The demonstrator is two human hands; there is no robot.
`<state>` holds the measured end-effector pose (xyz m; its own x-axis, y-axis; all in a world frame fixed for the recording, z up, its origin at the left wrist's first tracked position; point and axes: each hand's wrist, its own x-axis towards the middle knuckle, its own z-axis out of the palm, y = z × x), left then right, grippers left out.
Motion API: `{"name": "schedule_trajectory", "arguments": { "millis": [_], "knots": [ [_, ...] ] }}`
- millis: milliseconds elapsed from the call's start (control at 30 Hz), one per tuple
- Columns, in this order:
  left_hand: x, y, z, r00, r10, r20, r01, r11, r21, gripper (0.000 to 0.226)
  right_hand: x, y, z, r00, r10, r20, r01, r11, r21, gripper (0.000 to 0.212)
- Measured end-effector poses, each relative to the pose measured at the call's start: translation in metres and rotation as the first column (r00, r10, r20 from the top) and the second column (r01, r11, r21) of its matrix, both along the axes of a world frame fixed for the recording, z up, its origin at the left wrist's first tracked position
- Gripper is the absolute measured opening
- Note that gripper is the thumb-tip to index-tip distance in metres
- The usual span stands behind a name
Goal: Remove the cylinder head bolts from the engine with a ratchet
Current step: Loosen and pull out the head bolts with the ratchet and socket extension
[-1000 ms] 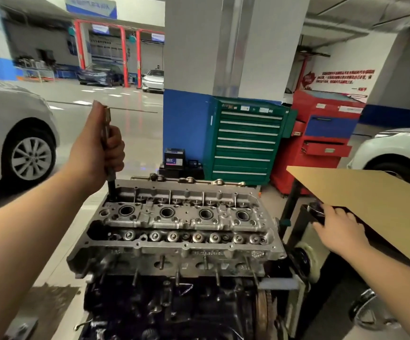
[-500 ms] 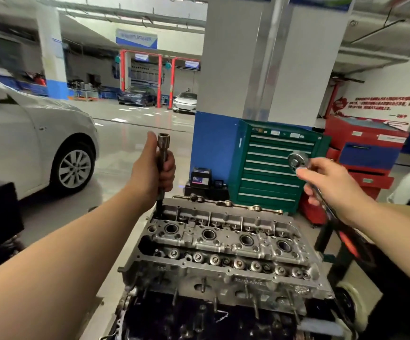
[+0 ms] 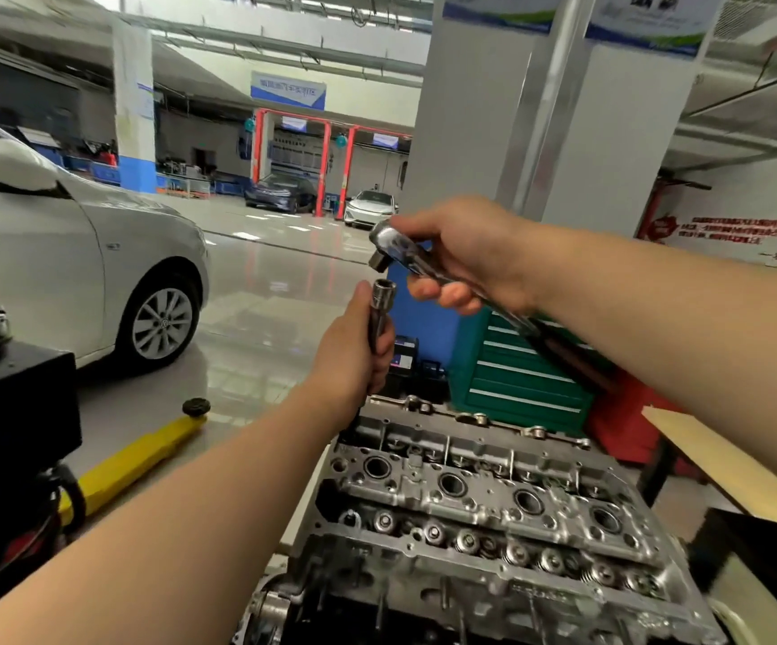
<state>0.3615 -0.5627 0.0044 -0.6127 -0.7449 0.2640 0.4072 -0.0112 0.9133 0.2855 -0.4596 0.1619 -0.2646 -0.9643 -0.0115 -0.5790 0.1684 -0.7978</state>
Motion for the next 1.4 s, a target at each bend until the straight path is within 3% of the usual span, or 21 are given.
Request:
{"name": "schedule_trajectory", "arguments": {
  "millis": [233, 333, 467, 933, 1133, 1400],
  "knots": [
    [-0.006, -0.008, -0.004, 0.999, -0.029, -0.016, 0.029, 0.998, -0.049, 0.067, -0.007, -0.011, 0.003, 0.965, -0.116, -0.235, 0.119, 0.993, -0.001, 0.039],
    [-0.007, -0.009, -0.004, 1.000, -0.029, -0.012, 0.028, 0.998, -0.064, 0.067, -0.007, -0.012, 0.008, 0.918, -0.045, -0.395, 0.040, 0.999, -0.022, 0.028],
    [-0.005, -0.010, -0.005, 0.997, -0.072, -0.021, 0.071, 0.996, -0.055, 0.068, -0.008, -0.016, 0.015, 0.825, 0.103, -0.555, -0.141, 0.990, -0.027, 0.029],
    [0.006, -0.004, 0.001, 0.996, -0.085, -0.039, 0.086, 0.996, 0.019, 0.069, -0.019, -0.036, 0.009, 0.882, 0.212, -0.420, -0.263, 0.963, -0.065, 0.026],
    [0.007, -0.004, 0.002, 0.993, -0.108, -0.047, 0.111, 0.993, 0.047, 0.066, -0.014, -0.036, 0.013, 0.839, 0.257, -0.480, -0.315, 0.948, -0.043, 0.026],
    [0.003, -0.004, 0.002, 0.999, -0.022, -0.049, 0.025, 0.998, 0.058, 0.066, -0.008, -0.033, 0.011, 0.854, 0.150, -0.499, -0.208, 0.976, -0.063, 0.034]
  ]
}}
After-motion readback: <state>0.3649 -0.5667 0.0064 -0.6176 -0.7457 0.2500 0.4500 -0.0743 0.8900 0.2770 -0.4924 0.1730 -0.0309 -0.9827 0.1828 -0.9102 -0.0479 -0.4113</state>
